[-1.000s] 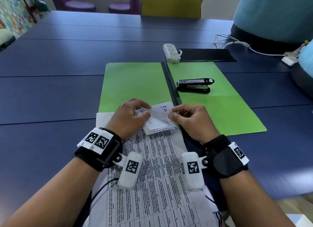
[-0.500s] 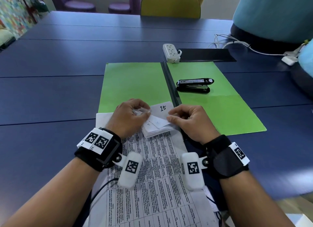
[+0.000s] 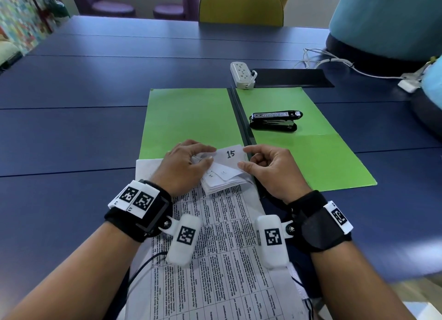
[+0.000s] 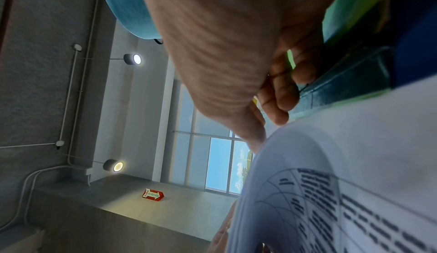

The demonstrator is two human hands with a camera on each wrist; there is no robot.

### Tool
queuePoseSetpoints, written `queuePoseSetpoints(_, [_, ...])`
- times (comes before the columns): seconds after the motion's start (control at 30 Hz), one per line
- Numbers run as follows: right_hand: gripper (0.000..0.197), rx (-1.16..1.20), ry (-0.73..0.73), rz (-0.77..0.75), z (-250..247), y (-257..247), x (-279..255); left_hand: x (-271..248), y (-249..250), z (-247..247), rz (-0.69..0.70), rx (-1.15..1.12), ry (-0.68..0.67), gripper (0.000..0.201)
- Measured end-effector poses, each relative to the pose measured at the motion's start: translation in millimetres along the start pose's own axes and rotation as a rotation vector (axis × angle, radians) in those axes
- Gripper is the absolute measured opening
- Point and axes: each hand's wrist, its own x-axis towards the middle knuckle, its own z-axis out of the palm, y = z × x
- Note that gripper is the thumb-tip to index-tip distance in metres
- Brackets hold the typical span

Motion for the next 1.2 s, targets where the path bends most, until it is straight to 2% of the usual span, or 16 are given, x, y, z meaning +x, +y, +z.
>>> queuePoseSetpoints(0.2, [0.033,0.004,0.0,0.003,1,-2,0,-1,0,2,0.03,-0.035,0.074,0.01])
queuePoseSetpoints(0.4, [0.011,-0.043,-0.068,0.018,0,-4,-3,1,-1,1,0.019,0.001,0.032,0.011])
queuePoseSetpoints(0.5, [0.007,-0.092,-0.071,0.018,1,-2,-3,2,-2,1,0.03,0.009,0.024,0.013])
queuePoseSetpoints(0.67, [0.009,-0.066,-0.138,0.007,-1,-9,-7,6,-6,2,0.05,0.023,0.031,0.014])
queuePoseSetpoints(0.77, [0.03,-0.051,-0.191,-0.006,-3,-9,-9,8,-8,3,0.058,0.026,0.035,0.02])
queuePoseSetpoints(0.8, [0.029,-0.05,-0.201,-0.005,-4,-8,-9,8,-8,3,0.06,0.025,0.032,0.023])
queuePoseSetpoints(0.9, [0.004,-0.053,-0.206,0.001,-5,-11,-9,6,-7,3,0.06,0.028,0.017,0.032])
queuePoseSetpoints(1.07, [0.013,-0.058,-0.14,-0.031,-3,-6,-6,5,-5,2,0.062,0.033,0.003,0.038])
queuePoseSetpoints(1.2, [0.054,-0.049,-0.134,0.014,-3,-14,-8,4,-3,1,0.064,-0.055,0.027,0.038])
